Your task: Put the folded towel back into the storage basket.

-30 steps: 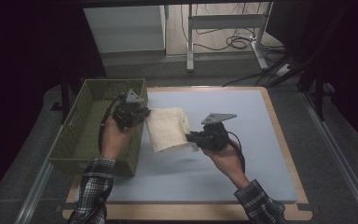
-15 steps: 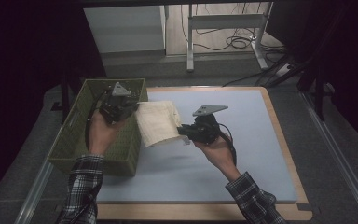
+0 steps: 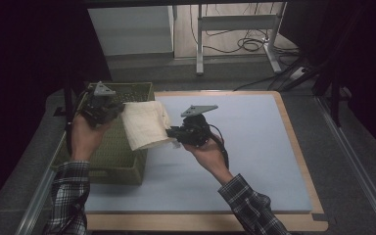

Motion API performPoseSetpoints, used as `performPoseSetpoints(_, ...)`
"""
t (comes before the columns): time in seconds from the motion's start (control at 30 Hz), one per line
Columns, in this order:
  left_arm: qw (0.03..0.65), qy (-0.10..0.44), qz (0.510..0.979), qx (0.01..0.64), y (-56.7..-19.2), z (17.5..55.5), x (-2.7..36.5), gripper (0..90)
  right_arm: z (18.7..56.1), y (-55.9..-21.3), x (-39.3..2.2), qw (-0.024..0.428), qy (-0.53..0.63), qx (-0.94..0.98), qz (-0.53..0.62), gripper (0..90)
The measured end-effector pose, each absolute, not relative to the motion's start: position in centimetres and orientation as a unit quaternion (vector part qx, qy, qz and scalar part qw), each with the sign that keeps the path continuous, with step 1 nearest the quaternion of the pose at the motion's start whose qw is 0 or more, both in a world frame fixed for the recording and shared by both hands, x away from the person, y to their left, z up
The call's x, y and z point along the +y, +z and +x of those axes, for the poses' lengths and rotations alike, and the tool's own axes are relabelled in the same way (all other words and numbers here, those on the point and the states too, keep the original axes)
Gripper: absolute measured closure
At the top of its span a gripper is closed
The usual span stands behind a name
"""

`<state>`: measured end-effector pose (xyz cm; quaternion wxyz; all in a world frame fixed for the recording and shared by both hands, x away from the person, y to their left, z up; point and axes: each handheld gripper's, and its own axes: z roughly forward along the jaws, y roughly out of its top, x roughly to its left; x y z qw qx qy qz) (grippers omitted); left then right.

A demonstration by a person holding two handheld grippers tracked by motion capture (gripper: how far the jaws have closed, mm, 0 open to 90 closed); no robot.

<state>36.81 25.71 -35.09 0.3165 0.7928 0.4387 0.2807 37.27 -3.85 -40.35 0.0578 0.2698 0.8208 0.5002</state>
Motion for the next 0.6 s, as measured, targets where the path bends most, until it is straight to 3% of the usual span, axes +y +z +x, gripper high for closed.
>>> performPoseSetpoints(0.6, 0.292, 0.299, 0.778, 0.468, -35.7, 34.8, 31.1, 83.7, 36.4, -41.1, 3.2, 0.030, 0.501, 0.830, 0.243, 81.8)
